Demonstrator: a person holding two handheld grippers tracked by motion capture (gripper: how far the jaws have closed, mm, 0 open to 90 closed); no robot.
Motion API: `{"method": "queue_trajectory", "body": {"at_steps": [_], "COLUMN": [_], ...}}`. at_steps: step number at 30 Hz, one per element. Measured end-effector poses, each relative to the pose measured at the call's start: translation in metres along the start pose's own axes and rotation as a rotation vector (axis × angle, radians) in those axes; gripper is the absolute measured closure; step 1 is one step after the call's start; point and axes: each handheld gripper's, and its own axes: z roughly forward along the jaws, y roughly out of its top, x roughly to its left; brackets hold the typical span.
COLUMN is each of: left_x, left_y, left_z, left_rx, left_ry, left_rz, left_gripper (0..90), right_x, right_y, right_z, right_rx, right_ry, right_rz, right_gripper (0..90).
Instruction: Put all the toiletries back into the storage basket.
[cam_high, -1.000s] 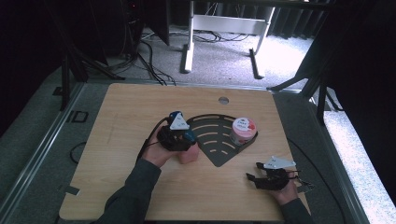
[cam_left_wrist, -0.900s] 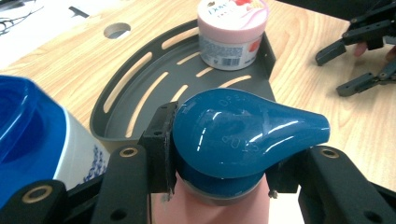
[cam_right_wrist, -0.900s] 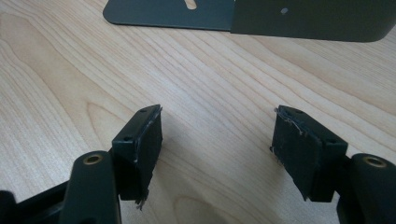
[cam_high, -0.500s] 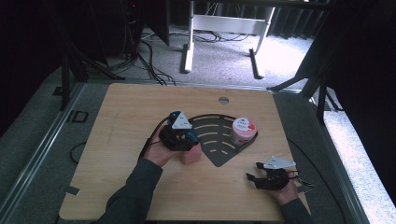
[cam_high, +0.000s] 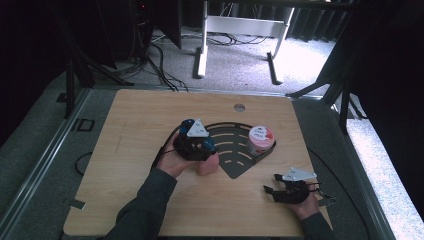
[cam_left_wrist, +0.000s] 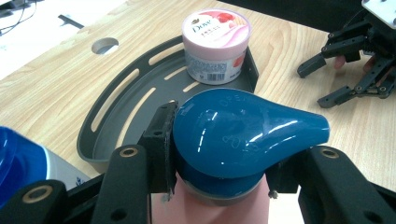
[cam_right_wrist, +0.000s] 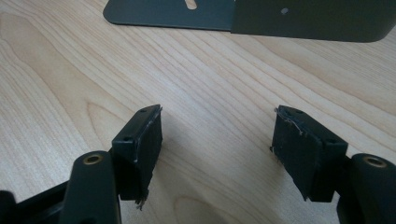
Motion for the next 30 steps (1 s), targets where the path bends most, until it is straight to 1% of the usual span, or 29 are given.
{"method": "queue_trajectory", "body": {"at_steps": [7, 16, 30], "left_x": [-0.001, -0.003, -0.004], "left_y": [0.005, 0.010, 0.019], "left_z": [0.001, 0.004, 0.006], "left_rx": [0.004, 0.001, -0.001], "left_ry": [-0.001, -0.006, -0.010], "left_rz": [0.007, 0.002, 0.012], "left_gripper": [52.8, 52.8, 52.8], "right_x": [0.000, 0.000, 0.000], "right_y": [0.000, 0.000, 0.000], "right_z": [0.000, 0.000, 0.000], "right_rx": [0.000, 0.000, 0.000], "right_ry": [0.000, 0.000, 0.000], "right_rz": [0.000, 0.000, 0.000], "right_gripper": [32.9, 32.9, 32.9]}}
